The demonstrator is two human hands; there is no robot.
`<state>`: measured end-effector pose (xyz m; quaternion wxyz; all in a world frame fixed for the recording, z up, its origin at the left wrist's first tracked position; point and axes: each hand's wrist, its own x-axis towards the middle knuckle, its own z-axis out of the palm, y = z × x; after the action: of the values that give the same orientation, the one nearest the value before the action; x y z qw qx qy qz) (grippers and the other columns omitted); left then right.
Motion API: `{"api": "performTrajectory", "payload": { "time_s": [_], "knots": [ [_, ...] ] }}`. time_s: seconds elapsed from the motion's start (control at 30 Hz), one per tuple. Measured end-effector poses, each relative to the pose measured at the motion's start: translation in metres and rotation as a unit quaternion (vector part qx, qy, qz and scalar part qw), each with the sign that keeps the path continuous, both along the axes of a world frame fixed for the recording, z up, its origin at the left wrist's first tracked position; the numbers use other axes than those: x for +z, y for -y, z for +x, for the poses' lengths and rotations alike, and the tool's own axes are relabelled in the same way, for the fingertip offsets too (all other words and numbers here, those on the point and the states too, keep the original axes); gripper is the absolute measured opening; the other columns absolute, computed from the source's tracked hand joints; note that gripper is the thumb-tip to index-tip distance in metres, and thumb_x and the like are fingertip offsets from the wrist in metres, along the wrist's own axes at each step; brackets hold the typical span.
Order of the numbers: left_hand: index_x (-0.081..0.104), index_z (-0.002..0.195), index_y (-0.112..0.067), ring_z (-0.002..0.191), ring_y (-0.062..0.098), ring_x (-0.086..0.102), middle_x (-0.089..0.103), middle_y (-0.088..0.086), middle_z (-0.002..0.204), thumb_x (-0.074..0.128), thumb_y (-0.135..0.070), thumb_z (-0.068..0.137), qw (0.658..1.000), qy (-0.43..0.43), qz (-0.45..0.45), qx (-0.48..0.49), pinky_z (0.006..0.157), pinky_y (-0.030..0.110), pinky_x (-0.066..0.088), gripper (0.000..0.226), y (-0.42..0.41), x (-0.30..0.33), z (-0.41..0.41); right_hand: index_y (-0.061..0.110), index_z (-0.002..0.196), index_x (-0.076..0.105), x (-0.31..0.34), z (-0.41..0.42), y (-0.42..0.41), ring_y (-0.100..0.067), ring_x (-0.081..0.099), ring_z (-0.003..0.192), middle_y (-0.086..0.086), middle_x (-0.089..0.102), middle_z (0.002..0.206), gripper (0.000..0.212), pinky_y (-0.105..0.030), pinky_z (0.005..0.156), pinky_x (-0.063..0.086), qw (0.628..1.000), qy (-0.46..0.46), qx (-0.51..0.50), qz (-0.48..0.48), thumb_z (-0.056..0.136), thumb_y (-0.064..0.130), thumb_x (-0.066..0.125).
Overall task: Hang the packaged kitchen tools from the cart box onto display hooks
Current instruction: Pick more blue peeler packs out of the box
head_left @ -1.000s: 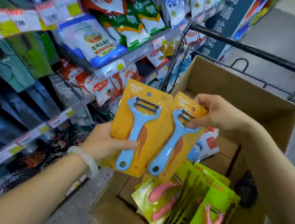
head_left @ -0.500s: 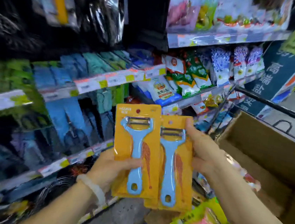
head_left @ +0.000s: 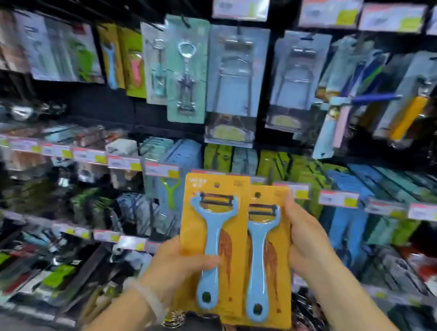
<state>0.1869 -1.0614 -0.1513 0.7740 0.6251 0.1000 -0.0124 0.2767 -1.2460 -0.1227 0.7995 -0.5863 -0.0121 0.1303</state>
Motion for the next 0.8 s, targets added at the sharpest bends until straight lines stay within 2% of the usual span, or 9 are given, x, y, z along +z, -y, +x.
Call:
{"api": "performTrajectory", "payload": {
  "time_s": [0.1,0.2,0.27,0.33,0.4,0.47,0.57,0.67,0.8],
  "knots": [
    [0.071,0.097,-0.001,0.090,0.037,0.069,0.073,0.019,0.097,0.076,0.003,0.061,0.997,0.021,0.016,0.069,0.087,0.052,0.052,0.037,-0.086,0.019,-0.034,0.015,0.117,0.057,0.012,-0.020,-0.083,-0.025,0.069,0.097,-0.012,0.068,0.115,0.060,-0.036,0.076,0.057,0.976,0.105,0.187,0.021,0.066,0.032,0.082],
    [0.072,0.098,-0.005,0.093,0.038,0.069,0.073,0.018,0.099,0.083,-0.004,0.052,0.993,0.021,0.021,0.112,0.091,0.055,0.049,0.047,-0.155,0.027,-0.062,0.027,0.132,0.040,0.021,-0.026,-0.149,-0.028,0.063,0.111,-0.006,0.064,0.124,0.078,-0.039,0.087,0.053,0.910,0.172,0.374,-0.053,0.067,0.005,0.079],
    [0.070,0.101,-0.005,0.093,0.038,0.068,0.072,0.019,0.099,0.086,-0.010,0.040,0.989,0.006,0.022,0.145,0.093,0.056,0.048,0.063,-0.193,0.027,-0.075,0.036,0.130,0.037,0.020,-0.024,-0.192,-0.025,0.063,0.112,-0.002,0.064,0.123,0.085,-0.041,0.091,0.051,0.890,0.152,0.417,-0.105,0.066,-0.002,0.079],
    [0.072,0.099,-0.007,0.091,0.037,0.069,0.073,0.018,0.095,0.088,-0.014,0.032,0.983,0.010,0.024,0.183,0.093,0.055,0.048,0.069,-0.225,0.024,-0.081,0.024,0.127,0.041,0.010,-0.022,-0.237,-0.024,0.067,0.100,-0.005,0.070,0.109,0.088,-0.039,0.083,0.054,0.906,0.144,0.374,-0.136,0.054,0.000,0.084],
    [0.077,0.089,-0.018,0.088,0.029,0.071,0.076,0.009,0.089,0.088,-0.023,0.029,0.973,0.020,0.060,0.221,0.089,0.049,0.051,0.061,-0.254,0.026,-0.076,0.010,0.116,0.049,-0.002,-0.016,-0.282,-0.023,0.069,0.083,-0.007,0.072,0.092,0.082,-0.041,0.073,0.055,0.937,0.142,0.279,-0.157,0.043,0.012,0.086],
    [0.078,0.079,-0.025,0.079,0.019,0.072,0.076,0.004,0.083,0.088,-0.020,0.029,0.967,0.034,0.055,0.248,0.077,0.038,0.053,0.051,-0.282,0.031,-0.065,0.011,0.103,0.055,-0.005,-0.008,-0.323,-0.024,0.069,0.080,-0.005,0.074,0.085,0.063,-0.043,0.075,0.053,0.957,0.149,0.203,-0.143,0.048,0.015,0.085],
    [0.074,0.092,-0.009,0.071,0.014,0.073,0.076,0.005,0.080,0.089,-0.004,0.043,0.964,0.054,0.045,0.254,0.067,0.029,0.054,0.052,-0.324,0.046,-0.034,0.018,0.100,0.054,0.009,0.016,-0.375,-0.022,0.070,0.085,-0.004,0.075,0.089,0.053,-0.045,0.085,0.054,0.962,0.172,0.191,-0.096,0.054,0.025,0.080],
    [0.074,0.091,-0.012,0.071,0.014,0.073,0.076,0.003,0.082,0.089,-0.007,0.048,0.962,0.060,0.069,0.256,0.065,0.028,0.053,0.047,-0.368,0.068,0.000,0.025,0.103,0.053,0.030,0.053,-0.417,-0.020,0.069,0.092,-0.001,0.074,0.096,0.044,-0.047,0.089,0.052,0.950,0.210,0.209,-0.096,0.066,0.023,0.078],
    [0.077,0.087,-0.012,0.084,0.032,0.072,0.075,0.013,0.090,0.088,-0.018,0.036,0.958,0.097,0.053,0.264,0.083,0.047,0.054,0.053,-0.422,0.092,0.044,0.024,0.099,0.054,0.074,0.095,-0.464,-0.022,0.069,0.091,-0.007,0.072,0.099,0.033,-0.045,0.084,0.055,0.948,0.272,0.146,-0.082,0.077,0.011,0.074]
  ]
}}
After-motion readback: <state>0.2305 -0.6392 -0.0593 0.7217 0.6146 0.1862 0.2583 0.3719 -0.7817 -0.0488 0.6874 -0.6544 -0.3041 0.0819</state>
